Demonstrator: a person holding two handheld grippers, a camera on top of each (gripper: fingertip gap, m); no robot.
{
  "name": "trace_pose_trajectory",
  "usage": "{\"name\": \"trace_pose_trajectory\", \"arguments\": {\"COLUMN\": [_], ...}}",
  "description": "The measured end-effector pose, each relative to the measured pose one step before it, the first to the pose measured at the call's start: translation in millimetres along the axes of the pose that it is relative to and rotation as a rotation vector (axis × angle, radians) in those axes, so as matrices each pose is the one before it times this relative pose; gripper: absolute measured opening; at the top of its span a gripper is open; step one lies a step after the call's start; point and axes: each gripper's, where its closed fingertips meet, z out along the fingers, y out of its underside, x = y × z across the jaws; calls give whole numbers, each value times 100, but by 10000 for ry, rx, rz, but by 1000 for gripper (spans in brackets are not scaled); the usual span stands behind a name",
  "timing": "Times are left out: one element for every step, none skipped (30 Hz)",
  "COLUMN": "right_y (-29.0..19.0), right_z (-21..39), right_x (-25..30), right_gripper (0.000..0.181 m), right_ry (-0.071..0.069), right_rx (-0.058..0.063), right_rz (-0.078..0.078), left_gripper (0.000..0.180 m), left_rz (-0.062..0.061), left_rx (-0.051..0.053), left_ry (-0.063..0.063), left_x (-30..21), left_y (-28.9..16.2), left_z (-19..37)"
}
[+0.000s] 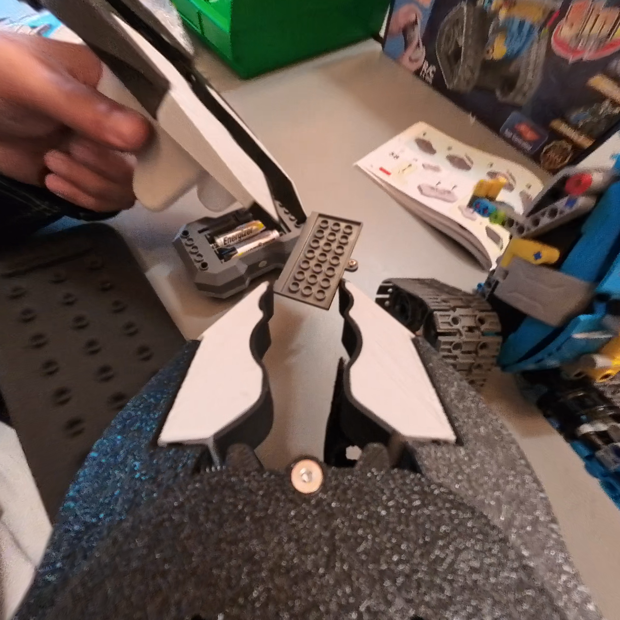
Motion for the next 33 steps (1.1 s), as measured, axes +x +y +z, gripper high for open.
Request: {"name": "trace_pose_trajectory", "arguments": {"right_y": [-294,-179,-172,-201,-229,-208,-186,-223,-180,-150,-148,-197,-223,-180,-152,-291,-242,-193,-211,-203,-295,-399,-371,-187,43,155,27,-62,-220,-459,-375,-219,-139], "right_z": [-191,-112,-98,-102,-106,-79,-55,-84,-53,-61,-72,-97,-75,21,101,107,179,220,178,119,14,-33,25,186,338,449,443,408,325,136,-13,-92,-95], "right_x": [-198,-261,-56,-84,-15,-1,-44,-20,-12,-5,31,7,16,63,-24,-39,-46,-42,100,3,73,170,280,245,95,-90,-436,-740,-661,-422,-161,202,129], "right_gripper": [38,38,38,38,38,38,39,38,38,38,39,38,38,38,39,38,39,41,43,45,47,47,47,46,47,47,47,43,40,33,24,21,21], "right_ry": [29,0,137,86,100,72,-11,-9,-26,-8,38,60,102,101,4,-61,-129,-191,-190,-353,-371,-376,-379,-473,-662,-782,-956,-1039,-814,-490,-207,82,58], "right_rx": [49,-11,-1,35,77,84,65,108,53,35,31,49,72,24,-10,48,5,30,92,86,130,234,299,259,130,36,92,135,216,433,362,223,145], "right_rz": [-296,-320,-269,-232,-195,-135,-76,-53,3,-49,-197,-333,-353,-308,-252,-170,-110,-70,71,119,213,306,404,541,676,771,754,725,630,420,244,135,115], "left_gripper": [54,53,54,51,44,39,33,28,24,19,14,11,8,4,0,0,0,0,0,0,0,0,1,0,0,0,0,0,0,1,1,1,0], "left_rz": [-54,-27,-18,-10,-69,-129,-162,-168,-149,-101,-104,-224,-328,-304,-108,194,373,442,526,438,297,180,70,30,38,-56,-164,-200,-250,-235,-132,-82,-92], "left_rx": [65,15,-20,42,130,135,88,87,131,191,230,233,264,227,147,126,95,74,94,62,116,227,227,167,112,54,65,77,-16,-62,-37,-57,-68], "left_ry": [177,209,12,-136,-36,29,27,86,133,165,284,445,617,703,454,67,37,33,-134,-141,-8,31,-11,2,44,83,121,199,300,233,97,154,214], "left_x": [313,397,61,-242,-155,-140,-200,-115,-19,53,232,433,620,754,506,99,194,302,133,95,241,265,108,29,10,-52,-113,-69,29,-62,-214,-49,112], "left_y": [34,75,76,-29,-155,-141,-56,-49,-125,-207,-265,-297,-358,-308,-147,-90,-91,-164,-289,-327,-445,-600,-566,-432,-279,-173,-147,-133,18,127,103,165,204], "left_z": [234,176,105,-15,-80,-112,-87,-89,-119,-185,-273,-333,-377,-371,-307,-282,-330,-411,-521,-610,-667,-689,-611,-489,-386,-275,-188,-111,-32,9,28,78,125]}}
